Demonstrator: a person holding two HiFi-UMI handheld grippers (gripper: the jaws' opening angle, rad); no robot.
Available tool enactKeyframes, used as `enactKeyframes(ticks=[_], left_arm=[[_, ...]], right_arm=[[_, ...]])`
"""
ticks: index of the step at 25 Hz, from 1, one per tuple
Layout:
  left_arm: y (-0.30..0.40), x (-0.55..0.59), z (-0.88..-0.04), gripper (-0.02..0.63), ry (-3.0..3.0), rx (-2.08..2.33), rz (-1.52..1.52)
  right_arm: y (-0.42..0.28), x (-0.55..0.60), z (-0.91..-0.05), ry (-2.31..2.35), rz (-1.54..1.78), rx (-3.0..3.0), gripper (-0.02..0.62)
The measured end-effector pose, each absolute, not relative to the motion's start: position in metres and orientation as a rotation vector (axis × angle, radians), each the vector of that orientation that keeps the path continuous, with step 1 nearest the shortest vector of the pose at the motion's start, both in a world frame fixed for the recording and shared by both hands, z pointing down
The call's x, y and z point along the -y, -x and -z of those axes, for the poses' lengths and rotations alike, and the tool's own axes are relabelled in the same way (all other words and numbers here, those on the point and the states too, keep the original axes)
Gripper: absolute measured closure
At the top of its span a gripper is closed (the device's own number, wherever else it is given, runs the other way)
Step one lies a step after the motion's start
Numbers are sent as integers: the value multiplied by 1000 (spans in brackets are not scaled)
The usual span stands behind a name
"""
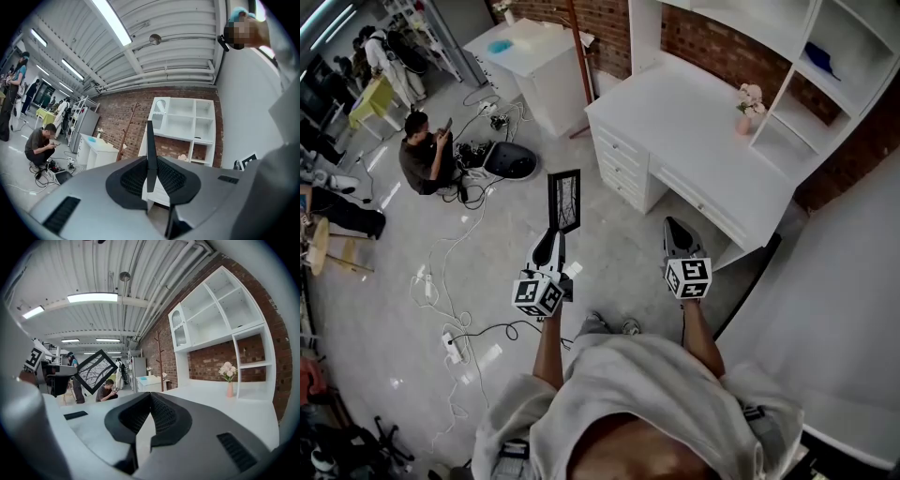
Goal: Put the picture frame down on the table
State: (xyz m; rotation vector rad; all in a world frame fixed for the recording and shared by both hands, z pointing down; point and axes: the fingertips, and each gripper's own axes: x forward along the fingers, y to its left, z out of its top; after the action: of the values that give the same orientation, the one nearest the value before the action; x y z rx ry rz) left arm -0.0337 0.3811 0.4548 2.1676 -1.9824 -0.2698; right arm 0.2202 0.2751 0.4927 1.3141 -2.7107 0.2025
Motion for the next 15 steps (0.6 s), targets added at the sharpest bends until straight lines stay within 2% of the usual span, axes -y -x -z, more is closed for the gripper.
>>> enactKeyframes(ticks=[15], left_arm=[[45,-332,-471,532,-2182,1941,282]], right_arm=[[-209,-237,-505,-1332,-171,2673,571]])
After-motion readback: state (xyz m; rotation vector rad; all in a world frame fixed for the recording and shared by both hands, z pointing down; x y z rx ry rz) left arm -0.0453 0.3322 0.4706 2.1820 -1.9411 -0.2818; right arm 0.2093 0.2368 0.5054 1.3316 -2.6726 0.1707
